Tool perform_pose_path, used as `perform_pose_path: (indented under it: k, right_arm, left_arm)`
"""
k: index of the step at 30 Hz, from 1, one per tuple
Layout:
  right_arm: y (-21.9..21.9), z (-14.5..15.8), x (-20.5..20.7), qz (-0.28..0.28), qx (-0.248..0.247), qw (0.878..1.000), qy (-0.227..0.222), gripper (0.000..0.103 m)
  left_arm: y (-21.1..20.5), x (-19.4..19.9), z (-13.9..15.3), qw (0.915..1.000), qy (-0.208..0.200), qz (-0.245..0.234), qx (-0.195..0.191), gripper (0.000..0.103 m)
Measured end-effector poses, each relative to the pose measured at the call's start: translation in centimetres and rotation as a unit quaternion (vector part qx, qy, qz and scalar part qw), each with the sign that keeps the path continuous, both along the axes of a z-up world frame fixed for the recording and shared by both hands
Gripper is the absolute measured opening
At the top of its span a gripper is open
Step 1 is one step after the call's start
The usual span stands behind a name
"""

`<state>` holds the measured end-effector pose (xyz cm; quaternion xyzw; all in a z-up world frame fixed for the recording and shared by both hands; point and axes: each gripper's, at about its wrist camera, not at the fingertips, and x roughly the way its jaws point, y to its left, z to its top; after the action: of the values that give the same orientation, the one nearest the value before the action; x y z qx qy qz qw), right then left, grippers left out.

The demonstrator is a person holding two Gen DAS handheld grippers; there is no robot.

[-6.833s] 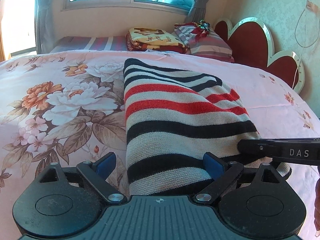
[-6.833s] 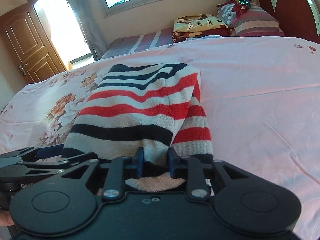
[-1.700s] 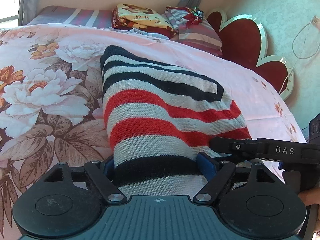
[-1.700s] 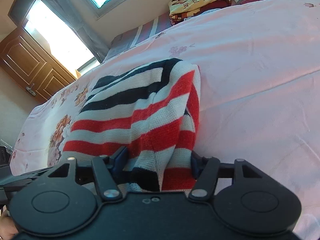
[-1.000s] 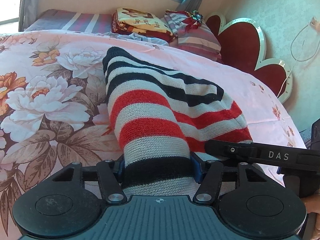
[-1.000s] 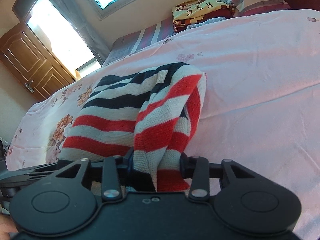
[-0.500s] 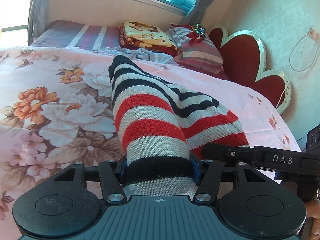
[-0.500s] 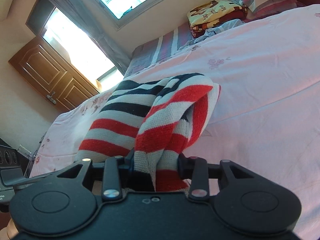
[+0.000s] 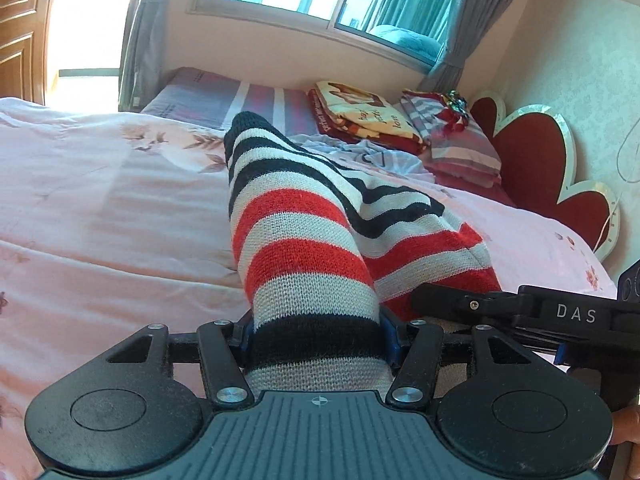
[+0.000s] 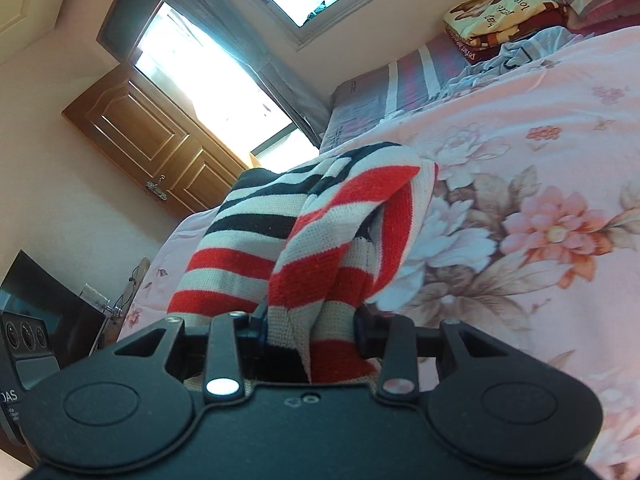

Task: Fold small clothes
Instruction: 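Lift the strip end with both grippers and fold it over onto itself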

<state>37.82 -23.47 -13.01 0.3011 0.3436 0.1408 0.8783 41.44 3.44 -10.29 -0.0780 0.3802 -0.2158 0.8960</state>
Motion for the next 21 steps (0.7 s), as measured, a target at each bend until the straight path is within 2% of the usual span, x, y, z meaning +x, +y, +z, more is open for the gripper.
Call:
perform_pose_path:
  k: [5, 10, 13, 14, 16, 17, 21]
  right_arm:
    - [6.5, -1.9, 3.2, -0.009, -0.004, 1.0, 0.005, 0.037]
    - [9.7, -4.8, 6.0, -0.021, -0.019, 0.999, 0.023, 0.036]
    - [10.0, -6.1, 6.5, -0.035, -0.053, 0.997, 0.033, 0.041]
    - [10.0, -6.4, 6.4, -0.039, -0.056, 0.997, 0.037, 0.045]
    - [9.8, -6.5, 6.0, -0.049, -0.065, 0.996, 0.04, 0.053]
    - [9.7, -6.2, 5.8, -0.057, -0.067, 0.995, 0.043, 0.054]
    - [9.2, -3.4, 3.5, -0.096, -0.068, 0.993, 0.029, 0.048]
  left_arm:
    - [5.3, 4.4, -2.7, 0.9999, 0.005, -0.01, 0.011, 0.057]
    - [7.9, 7.7, -6.7, 0.9994, 0.022, -0.019, 0.019, 0.057]
    - [9.1, 7.6, -8.4, 0.9997, 0.02, -0.016, -0.001, 0.068]
    - [9.1, 7.3, -8.5, 0.9998, 0.014, -0.013, 0.002, 0.072]
    - [8.9, 6.6, -7.9, 0.9999, 0.003, -0.009, 0.014, 0.073]
    - [8.9, 6.2, -7.3, 0.9998, -0.003, -0.003, 0.021, 0.073]
    - [9.9, 3.8, -4.7, 0.999, -0.031, -0.011, 0.029, 0.073]
